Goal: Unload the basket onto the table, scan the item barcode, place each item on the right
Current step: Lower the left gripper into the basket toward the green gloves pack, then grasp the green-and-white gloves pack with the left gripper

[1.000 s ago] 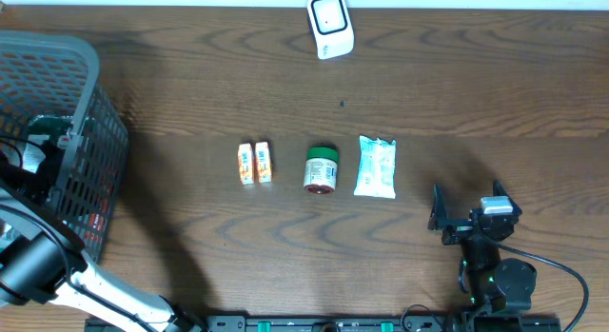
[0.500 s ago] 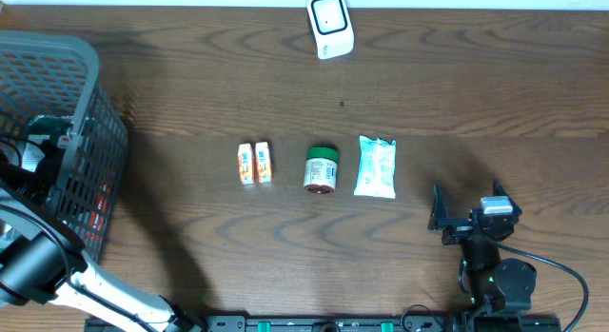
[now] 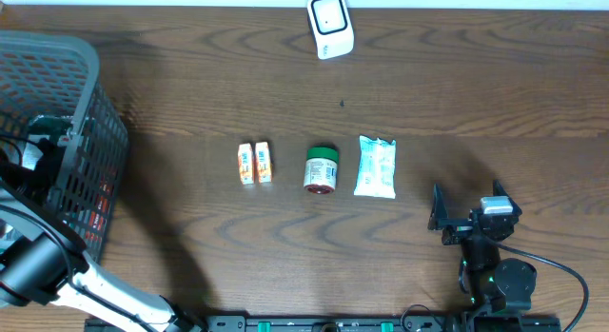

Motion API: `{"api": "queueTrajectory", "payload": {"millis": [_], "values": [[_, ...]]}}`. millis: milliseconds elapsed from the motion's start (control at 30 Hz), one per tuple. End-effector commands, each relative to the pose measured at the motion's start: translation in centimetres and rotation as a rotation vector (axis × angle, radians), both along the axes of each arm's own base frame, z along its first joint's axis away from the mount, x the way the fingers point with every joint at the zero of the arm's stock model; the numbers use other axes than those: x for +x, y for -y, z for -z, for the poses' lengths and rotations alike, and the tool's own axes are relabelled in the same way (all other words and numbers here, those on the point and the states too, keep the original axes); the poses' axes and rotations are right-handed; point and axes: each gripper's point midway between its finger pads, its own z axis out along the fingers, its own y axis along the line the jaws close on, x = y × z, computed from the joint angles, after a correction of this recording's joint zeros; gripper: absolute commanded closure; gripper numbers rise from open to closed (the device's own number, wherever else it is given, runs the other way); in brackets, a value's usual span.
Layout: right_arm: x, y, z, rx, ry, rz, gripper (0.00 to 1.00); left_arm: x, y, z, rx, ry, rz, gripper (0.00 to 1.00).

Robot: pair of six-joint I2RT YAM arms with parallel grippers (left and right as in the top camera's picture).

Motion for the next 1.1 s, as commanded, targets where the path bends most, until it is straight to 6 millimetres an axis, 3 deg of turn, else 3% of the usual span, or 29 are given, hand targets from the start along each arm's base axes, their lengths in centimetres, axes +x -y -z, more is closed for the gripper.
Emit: {"api": "queueTrajectory", "payload": {"millis": [0, 200, 333, 567, 967, 1067], "values": [[0.0, 0.0, 0.0, 0.012, -0.001, 0.000, 0.01, 1.0, 0.4, -2.5, 0.042, 0.058, -0.036, 0.53], [0.0, 0.0, 0.0, 0.012, -0.001, 0.000, 0.01, 1.1, 0.4, -4.1, 0.073, 0.080, -0.080, 0.47], [0.0, 0.0, 0.0, 0.012, -0.001, 0.000, 0.01, 0.7, 1.3, -3.1, 0.035, 0.066, -0.093, 0.39], [0.0, 0.0, 0.0, 0.012, -0.001, 0.000, 0.01, 1.4, 0.5, -2.3, 0.072, 0.083, -0.172, 0.28], [0.0, 0.0, 0.0, 0.012, -0.001, 0.000, 0.01, 1.5, -0.6, -8.0, 0.229, 0.200, -0.234, 0.26], [0.0, 0.0, 0.0, 0.012, -0.001, 0.000, 0.01, 1.4, -0.5, -8.4, 0.234, 0.205, -0.247, 0.26]]}}
